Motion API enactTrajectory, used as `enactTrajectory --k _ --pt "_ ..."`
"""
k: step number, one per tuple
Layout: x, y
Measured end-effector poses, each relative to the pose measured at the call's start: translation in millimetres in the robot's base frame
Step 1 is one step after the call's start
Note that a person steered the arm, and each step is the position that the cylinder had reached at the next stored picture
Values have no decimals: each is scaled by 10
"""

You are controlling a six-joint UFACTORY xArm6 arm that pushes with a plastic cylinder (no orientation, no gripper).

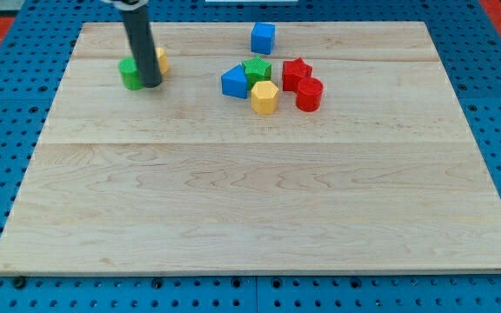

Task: Place the green circle diagonal to the yellow heart

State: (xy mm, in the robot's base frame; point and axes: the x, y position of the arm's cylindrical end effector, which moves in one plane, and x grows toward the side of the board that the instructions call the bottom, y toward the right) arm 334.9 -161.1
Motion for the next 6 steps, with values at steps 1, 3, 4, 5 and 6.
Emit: enactTrajectory --k 1,3,4,5,6 --pt "-245 -497" --pt "-419 -636" --pt "-448 -1314" --pt "-587 -1263" --pt "-587 -721"
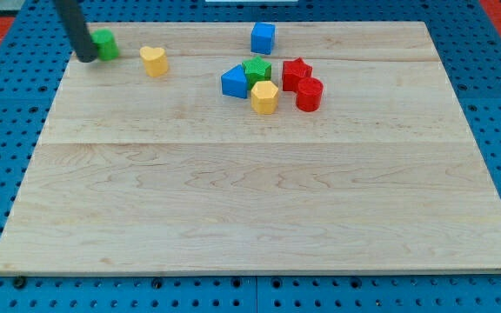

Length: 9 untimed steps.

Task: Place the green circle diagonal to the yellow heart

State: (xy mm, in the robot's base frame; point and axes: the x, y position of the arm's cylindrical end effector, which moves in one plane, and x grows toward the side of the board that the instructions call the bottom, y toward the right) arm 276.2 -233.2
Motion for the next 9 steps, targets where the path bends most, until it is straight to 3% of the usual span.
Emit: enactTrajectory --k 4,5,7,9 --pt "-375 277" --pt "-253 376" --pt "720 828" --pt "971 2030"
